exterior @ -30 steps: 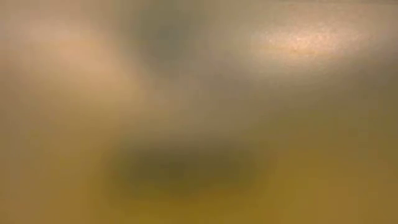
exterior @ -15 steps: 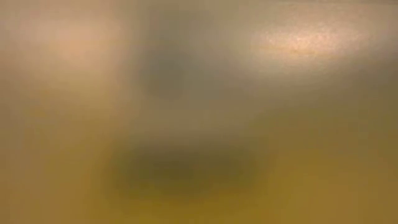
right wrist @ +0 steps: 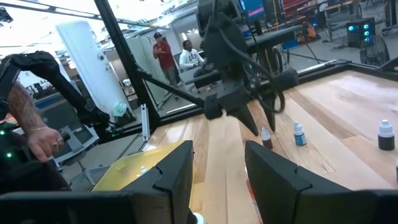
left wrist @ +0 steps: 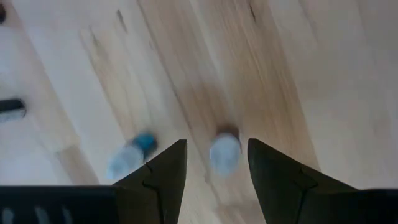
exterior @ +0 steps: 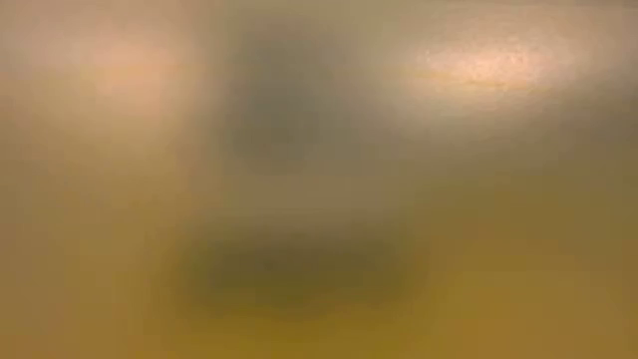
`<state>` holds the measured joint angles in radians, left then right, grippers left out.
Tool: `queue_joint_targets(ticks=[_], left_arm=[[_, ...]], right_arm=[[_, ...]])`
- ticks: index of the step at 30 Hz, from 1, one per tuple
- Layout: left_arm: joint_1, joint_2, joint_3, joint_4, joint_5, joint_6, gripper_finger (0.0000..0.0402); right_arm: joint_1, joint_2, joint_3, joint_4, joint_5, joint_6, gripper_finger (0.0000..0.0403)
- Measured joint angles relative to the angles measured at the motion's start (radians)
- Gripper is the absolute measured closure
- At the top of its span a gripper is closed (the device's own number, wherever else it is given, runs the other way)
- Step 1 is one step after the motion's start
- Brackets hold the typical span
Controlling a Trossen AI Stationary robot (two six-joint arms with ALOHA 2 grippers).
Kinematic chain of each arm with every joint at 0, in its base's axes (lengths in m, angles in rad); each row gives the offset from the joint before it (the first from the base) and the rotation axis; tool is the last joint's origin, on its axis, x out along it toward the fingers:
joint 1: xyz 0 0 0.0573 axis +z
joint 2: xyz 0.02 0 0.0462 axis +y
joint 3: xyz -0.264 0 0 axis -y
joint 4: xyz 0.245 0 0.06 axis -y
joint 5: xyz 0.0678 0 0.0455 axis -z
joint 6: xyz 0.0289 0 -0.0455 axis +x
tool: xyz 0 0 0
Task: Pick & Place food coloring
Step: Put the small red food coloring bottle in the yellow bin
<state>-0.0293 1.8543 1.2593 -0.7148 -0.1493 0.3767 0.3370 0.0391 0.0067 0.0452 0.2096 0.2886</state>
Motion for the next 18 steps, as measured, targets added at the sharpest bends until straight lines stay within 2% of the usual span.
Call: queue_joint_targets(ticks=[8,18], left_arm=[[0.003,0.056,0.001,0.021,0.013,-0.023,0.0239],[0.01,0.063,0.001,0.007,0.011,-0.024,0.0241]], right_arm=[[0.0,-0.001,0.0,0.0,0.0,0.0,0.0265],[0.0,0.006,0.0,0.002,0.002,0.0,0.0265]])
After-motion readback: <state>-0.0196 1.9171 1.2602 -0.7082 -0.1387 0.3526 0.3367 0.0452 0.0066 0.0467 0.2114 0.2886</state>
